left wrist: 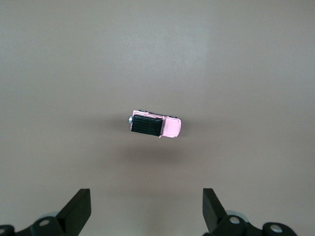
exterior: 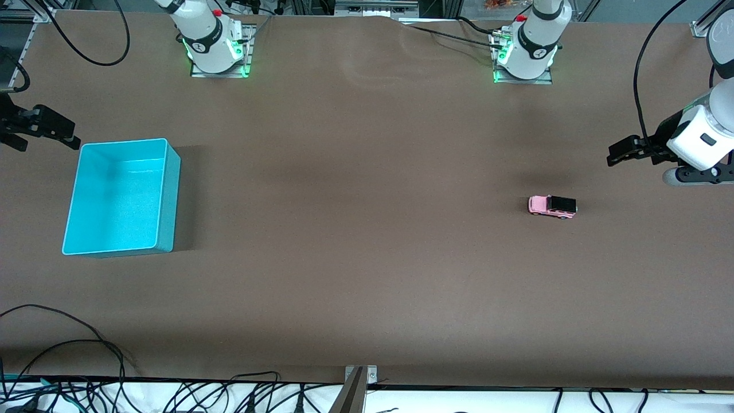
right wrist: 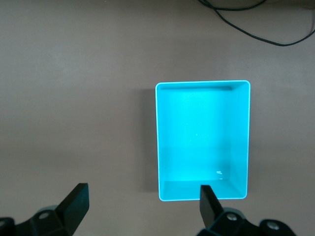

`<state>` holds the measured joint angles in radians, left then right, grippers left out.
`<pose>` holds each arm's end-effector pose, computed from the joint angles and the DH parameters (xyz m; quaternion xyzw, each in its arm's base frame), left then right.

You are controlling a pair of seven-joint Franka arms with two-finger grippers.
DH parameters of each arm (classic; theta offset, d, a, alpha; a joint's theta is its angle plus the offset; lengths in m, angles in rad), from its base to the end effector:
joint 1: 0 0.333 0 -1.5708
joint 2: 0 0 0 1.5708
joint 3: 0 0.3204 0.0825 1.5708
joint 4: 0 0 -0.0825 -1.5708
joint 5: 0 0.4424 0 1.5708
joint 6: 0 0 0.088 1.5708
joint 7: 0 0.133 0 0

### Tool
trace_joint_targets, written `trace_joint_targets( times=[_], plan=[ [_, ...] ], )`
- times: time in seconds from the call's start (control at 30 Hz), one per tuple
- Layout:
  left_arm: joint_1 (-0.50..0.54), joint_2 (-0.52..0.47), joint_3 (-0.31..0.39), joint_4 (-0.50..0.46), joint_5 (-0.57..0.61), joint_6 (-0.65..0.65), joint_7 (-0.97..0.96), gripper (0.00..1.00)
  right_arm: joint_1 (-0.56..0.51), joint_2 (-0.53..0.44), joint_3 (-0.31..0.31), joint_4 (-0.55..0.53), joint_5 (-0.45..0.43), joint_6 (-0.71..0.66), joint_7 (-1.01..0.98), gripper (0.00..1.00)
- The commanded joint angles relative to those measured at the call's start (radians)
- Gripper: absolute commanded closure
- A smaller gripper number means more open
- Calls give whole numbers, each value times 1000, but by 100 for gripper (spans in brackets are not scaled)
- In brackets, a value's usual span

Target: Wind and store pink jeep toy

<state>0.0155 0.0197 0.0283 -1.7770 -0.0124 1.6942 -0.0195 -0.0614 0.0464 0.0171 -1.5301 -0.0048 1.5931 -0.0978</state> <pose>0.6118 0.0252 0.4917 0.9981 0.0327 -0.0511 0.0064 0.6297 -0.0288 0.5977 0.9996 0.0268 0.0081 0.0026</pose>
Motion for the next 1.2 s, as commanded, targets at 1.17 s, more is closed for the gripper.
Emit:
trace_joint_targets(
  times=[1.17],
  plan=[
    [4, -3, -1, -4, -6, 5, -3, 0, -2, 7, 3, 21, 22, -12, -3, 0]
  ],
)
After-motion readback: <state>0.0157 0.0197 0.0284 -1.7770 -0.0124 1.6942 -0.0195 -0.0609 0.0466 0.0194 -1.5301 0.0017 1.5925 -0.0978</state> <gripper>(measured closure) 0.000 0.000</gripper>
